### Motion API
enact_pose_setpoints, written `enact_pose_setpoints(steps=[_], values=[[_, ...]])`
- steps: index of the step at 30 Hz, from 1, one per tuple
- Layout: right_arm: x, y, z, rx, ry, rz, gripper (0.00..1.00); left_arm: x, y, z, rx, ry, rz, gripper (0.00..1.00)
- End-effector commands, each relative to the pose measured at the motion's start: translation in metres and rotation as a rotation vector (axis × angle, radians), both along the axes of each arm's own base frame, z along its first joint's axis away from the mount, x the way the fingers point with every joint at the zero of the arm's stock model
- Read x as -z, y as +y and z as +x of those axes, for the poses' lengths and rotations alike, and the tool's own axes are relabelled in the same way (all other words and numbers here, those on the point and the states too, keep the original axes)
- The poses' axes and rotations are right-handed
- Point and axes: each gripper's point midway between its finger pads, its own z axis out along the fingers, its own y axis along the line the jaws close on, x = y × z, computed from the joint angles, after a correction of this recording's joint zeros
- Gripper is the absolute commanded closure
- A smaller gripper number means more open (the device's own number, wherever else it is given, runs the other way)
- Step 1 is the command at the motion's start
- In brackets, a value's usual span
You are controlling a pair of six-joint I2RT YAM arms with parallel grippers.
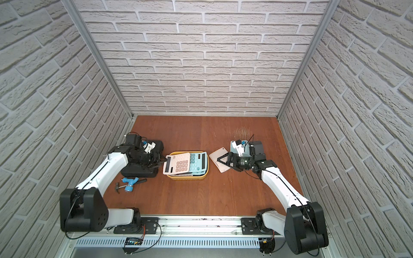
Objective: Put the calculator in the storage box
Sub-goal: Place the calculator in the storage box.
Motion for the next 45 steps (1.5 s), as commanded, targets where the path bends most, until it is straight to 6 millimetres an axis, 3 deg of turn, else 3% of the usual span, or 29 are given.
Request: enact_pose_setpoints(steps=[1, 6, 12, 22, 25, 28, 32, 36, 41, 45], values=[[-0.009, 0.000, 0.000, -0.008, -0.046, 0.011, 0.00, -0.004, 0.009, -0.001, -0.036, -0.014, 0.057, 0.29], [-0.006, -0.001, 0.000, -0.003, -0.043, 0.005, 0.00, 0.001, -0.004, -0.004, -0.020, -0.003, 0.024, 0.22], [-0.004, -0.001, 0.000, -0.001, -0.043, 0.008, 0.00, 0.010, -0.024, -0.002, 0.006, 0.001, -0.009, 0.19], [0.001, -0.002, -0.001, 0.000, -0.035, -0.002, 0.00, 0.008, -0.036, 0.008, 0.012, -0.024, -0.050, 0.19], [0.003, -0.003, -0.001, 0.003, -0.035, -0.006, 0.00, 0.005, -0.030, 0.006, 0.010, -0.023, -0.007, 0.19], [0.007, -0.008, 0.001, 0.027, -0.030, -0.038, 0.00, -0.005, -0.018, 0.003, -0.013, -0.042, 0.048, 0.17], [0.016, -0.024, 0.006, 0.099, -0.030, -0.147, 0.00, -0.017, -0.006, 0.001, -0.027, -0.064, 0.132, 0.02], [0.023, -0.047, 0.011, 0.189, -0.034, -0.295, 0.00, -0.040, -0.003, 0.003, -0.003, -0.120, 0.221, 0.02], [0.027, -0.070, 0.023, 0.312, -0.040, -0.376, 0.00, -0.073, -0.013, 0.023, 0.049, -0.222, 0.298, 0.02], [0.029, -0.083, 0.037, 0.376, -0.033, -0.381, 0.00, -0.090, -0.044, 0.052, 0.136, -0.276, 0.283, 0.02]])
